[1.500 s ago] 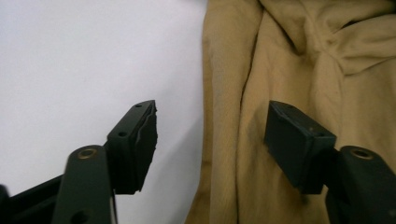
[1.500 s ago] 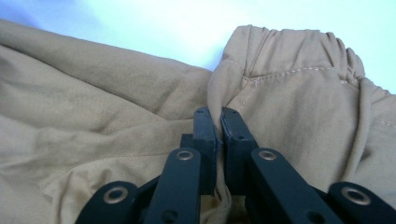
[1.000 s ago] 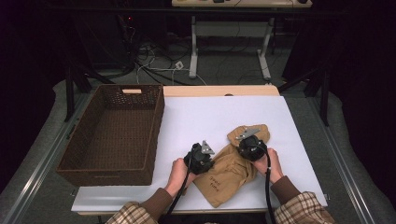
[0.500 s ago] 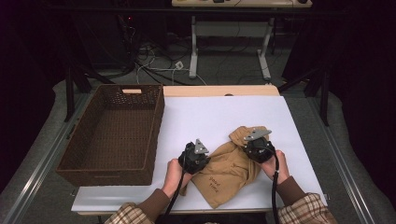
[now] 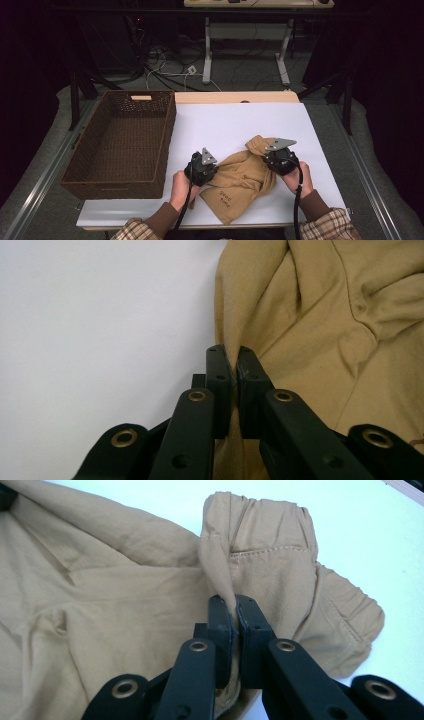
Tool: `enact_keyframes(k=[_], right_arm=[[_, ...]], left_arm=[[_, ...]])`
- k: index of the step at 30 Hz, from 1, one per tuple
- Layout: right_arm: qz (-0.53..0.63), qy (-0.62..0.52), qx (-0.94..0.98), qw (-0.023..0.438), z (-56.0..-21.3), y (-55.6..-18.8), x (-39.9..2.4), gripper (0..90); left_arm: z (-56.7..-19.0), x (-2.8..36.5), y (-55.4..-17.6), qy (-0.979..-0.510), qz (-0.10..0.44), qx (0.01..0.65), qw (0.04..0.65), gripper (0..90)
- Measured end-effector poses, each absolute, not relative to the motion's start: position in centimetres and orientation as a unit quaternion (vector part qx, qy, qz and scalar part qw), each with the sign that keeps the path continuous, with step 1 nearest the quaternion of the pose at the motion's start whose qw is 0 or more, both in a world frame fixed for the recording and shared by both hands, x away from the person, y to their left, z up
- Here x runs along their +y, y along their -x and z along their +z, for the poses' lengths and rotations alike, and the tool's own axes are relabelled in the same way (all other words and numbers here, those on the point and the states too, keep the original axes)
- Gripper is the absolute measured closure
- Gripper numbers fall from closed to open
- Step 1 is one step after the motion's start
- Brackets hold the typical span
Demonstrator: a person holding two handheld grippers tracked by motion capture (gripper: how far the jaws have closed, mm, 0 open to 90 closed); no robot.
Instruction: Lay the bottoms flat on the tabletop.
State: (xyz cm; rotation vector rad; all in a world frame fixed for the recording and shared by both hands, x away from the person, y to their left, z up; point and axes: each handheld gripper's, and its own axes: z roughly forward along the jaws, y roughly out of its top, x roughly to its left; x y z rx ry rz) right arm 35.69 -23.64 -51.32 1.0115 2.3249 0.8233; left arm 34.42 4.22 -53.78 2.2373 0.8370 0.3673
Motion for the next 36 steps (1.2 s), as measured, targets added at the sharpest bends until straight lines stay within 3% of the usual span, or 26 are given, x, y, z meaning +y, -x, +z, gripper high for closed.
enact_keyframes(k=[19, 36], right_arm=[[0.294, -0.388, 0.837, 0.248, -51.3, -35.9, -24.8, 86.2], [0.265, -0.425, 0.832, 0.24, -52.3, -36.8, -26.7, 84.1]], left_arm=[[-53.3, 5.4, -33.7, -0.865, 0.159, 0.338, 0.335, 86.7], [-54.1, 5.0, -34.1, -0.887, 0.132, 0.323, 0.302, 82.3]])
